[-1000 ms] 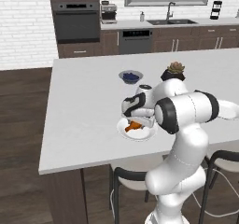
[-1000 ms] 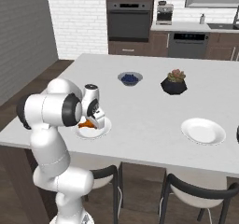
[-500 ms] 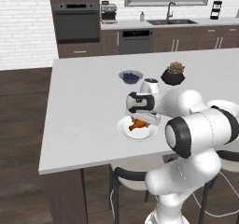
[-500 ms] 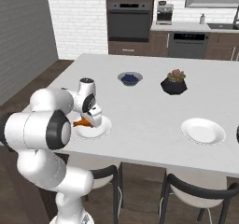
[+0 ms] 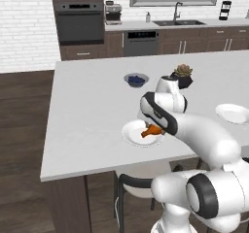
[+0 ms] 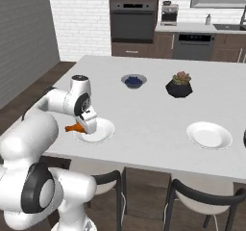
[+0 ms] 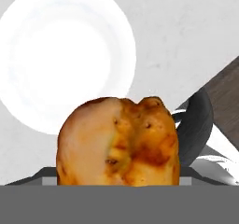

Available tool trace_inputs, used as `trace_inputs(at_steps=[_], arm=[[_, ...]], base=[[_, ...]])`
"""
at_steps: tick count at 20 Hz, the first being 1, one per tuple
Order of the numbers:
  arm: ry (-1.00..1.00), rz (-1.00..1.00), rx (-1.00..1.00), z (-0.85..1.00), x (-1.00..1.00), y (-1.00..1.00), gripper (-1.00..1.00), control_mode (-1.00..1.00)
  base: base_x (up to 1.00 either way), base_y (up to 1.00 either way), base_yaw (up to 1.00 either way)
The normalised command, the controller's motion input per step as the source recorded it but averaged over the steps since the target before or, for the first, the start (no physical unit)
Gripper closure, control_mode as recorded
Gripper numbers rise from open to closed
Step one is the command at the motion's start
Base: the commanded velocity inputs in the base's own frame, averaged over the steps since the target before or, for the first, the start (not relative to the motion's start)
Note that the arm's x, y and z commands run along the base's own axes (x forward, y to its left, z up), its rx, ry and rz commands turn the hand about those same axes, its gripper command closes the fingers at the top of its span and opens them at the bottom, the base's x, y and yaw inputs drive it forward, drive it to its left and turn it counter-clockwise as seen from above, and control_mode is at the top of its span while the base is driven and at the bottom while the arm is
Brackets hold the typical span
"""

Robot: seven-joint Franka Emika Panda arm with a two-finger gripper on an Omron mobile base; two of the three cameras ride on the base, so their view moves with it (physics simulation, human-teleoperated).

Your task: Pick the chicken drumstick and cucumber from their plates and place them in the bowl. Then put the bowl in the fridge.

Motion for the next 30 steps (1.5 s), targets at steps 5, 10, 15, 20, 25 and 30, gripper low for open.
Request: trace_inputs(at_steps=[5,10,15,20,25,30], arm=[[0.00,-0.05,0.00,0.17,-0.38,-0.08,1.00,1.00],[0.00,0.00,0.00,0.00,0.00,0.00,1.00,1.00],[0.00,0.00,0.00,0.00,0.00,0.00,1.00,1.00],[0.00,0.00,0.00,0.00,0.00,0.00,1.00,1.00],[0.00,0.00,0.00,0.00,0.00,0.00,1.00,1.00],[0.00,0.00,0.00,0.00,0.00,0.00,1.00,1.00]], base=[[-0.22,-0.21,-0.05],[-0.48,-0.85,-0.02],[-0.25,-1.00,0.00],[-0.03,-1.00,0.00],[0.17,-0.95,0.03],[0.68,-0.69,0.11]])
